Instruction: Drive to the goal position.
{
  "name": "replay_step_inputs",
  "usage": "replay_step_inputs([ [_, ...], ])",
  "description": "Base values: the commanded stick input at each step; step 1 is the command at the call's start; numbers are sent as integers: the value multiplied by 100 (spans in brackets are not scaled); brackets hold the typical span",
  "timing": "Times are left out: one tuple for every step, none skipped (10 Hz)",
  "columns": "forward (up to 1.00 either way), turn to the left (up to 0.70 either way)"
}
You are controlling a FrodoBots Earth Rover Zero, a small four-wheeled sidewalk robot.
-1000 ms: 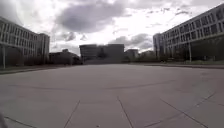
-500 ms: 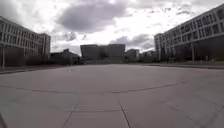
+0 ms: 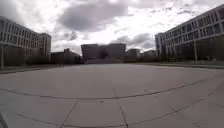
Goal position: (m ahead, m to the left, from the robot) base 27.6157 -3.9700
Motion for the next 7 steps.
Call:
replay_step_inputs([
  [70,1],
  [70,1],
  [70,1],
  [70,1],
  [70,1],
  [70,1],
  [70,1],
])
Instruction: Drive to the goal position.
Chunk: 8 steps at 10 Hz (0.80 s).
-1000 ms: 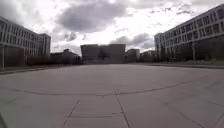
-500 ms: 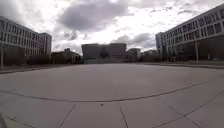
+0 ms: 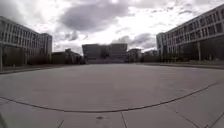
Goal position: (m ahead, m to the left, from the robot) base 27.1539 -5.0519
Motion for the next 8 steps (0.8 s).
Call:
replay_step_inputs([
  [70,1],
  [70,1],
  [70,1],
  [70,1],
  [70,1],
  [70,1],
  [70,1],
  [70,1],
])
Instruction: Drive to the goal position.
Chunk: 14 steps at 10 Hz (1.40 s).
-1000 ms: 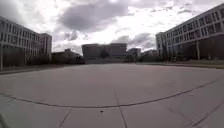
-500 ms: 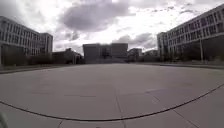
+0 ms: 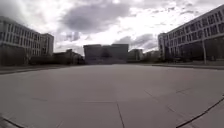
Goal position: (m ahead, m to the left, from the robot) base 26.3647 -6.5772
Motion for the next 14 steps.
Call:
replay_step_inputs([
  [70,1],
  [70,1],
  [70,1],
  [70,1],
  [70,1],
  [70,1],
  [70,1],
  [70,1],
  [70,1],
  [70,1],
  [70,1],
  [70,1],
  [70,1],
  [70,1],
])
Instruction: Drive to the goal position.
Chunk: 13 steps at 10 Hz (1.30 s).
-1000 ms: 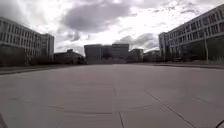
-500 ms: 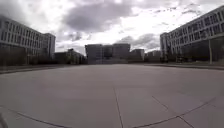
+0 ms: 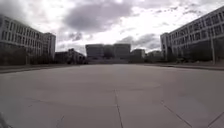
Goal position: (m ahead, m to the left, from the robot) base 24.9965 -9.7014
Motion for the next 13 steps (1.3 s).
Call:
replay_step_inputs([
  [70,1],
  [70,1],
  [70,1],
  [70,1],
  [70,1],
  [70,1],
  [70,1],
  [70,1],
  [70,1],
  [70,1],
  [70,1],
  [70,1],
  [70,1],
])
